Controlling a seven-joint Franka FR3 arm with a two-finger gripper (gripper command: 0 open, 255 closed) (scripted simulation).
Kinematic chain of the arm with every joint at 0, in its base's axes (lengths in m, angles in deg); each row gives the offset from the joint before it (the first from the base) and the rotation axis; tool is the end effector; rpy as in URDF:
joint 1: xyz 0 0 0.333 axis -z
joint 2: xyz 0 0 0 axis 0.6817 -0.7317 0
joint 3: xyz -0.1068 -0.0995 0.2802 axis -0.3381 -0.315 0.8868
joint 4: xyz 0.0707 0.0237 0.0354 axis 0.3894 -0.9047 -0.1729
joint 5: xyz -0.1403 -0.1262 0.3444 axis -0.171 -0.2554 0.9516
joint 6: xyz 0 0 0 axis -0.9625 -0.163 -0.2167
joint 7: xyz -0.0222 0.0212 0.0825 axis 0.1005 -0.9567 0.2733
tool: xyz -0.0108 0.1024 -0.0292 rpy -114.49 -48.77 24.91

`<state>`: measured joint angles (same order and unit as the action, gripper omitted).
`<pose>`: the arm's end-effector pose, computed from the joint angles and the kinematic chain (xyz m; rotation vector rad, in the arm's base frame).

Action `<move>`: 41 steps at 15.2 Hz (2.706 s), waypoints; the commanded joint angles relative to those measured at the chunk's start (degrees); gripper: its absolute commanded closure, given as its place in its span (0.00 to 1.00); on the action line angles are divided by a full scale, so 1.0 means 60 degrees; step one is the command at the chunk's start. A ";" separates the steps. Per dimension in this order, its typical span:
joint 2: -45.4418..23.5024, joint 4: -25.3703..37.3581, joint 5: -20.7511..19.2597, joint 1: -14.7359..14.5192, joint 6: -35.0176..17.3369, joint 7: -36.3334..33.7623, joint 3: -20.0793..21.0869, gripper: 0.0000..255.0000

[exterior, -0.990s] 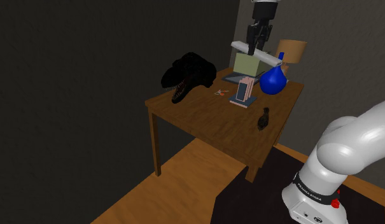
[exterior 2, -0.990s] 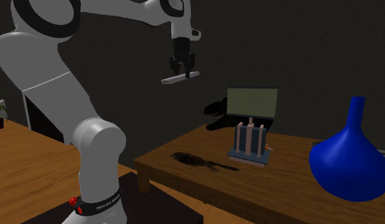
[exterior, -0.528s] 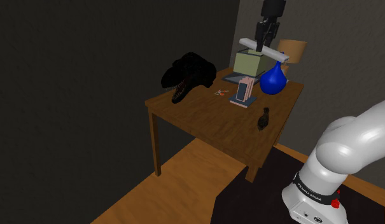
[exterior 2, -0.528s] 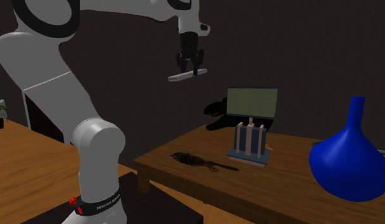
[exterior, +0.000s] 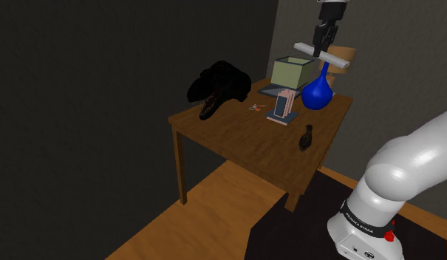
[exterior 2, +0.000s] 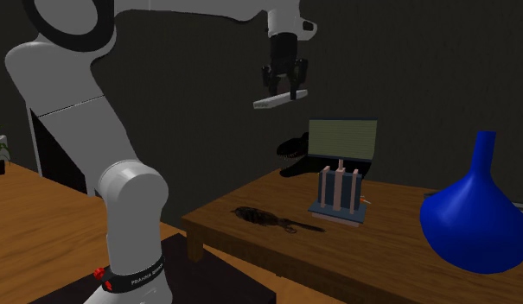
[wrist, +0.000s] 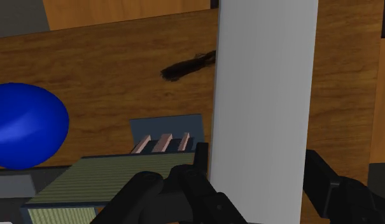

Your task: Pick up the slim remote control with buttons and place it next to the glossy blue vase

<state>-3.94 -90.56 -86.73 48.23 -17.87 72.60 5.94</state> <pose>0.3581 -0.1915 0.7029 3.1223 -0.0138 -0.0114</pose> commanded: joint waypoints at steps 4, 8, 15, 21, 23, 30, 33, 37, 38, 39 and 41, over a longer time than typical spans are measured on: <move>-0.0616 0.0604 -0.0173 0.0291 -0.0136 0.1359 -0.1024 1.00; -0.1414 0.1408 -0.0079 0.0514 -0.0192 0.2474 -0.1873 1.00; -0.3491 0.3415 0.0832 0.1172 -0.0111 0.4683 -0.3454 1.00; -0.6192 0.6187 0.2716 0.2803 0.0570 0.6749 -0.4493 1.00; -0.7442 0.7780 0.3666 0.3929 0.1153 0.7376 -0.4599 1.00; -0.6515 0.5552 0.2927 0.3096 -0.0298 0.7158 -0.4564 1.00; -0.6241 0.4812 0.2724 0.2867 -0.0819 0.7073 -0.4556 1.00; -0.5951 0.3943 0.2514 0.2642 -0.1462 0.6974 -0.4538 1.00; -0.5890 0.3742 0.2470 0.2597 -0.1616 0.6952 -0.4532 1.00; -0.5834 0.3548 0.2430 0.2556 -0.1767 0.6931 -0.4527 1.00; -0.5733 0.3175 0.2359 0.2483 -0.2063 0.6894 -0.4517 1.00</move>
<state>-38.68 -70.39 -72.33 63.43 -29.33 114.17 -21.23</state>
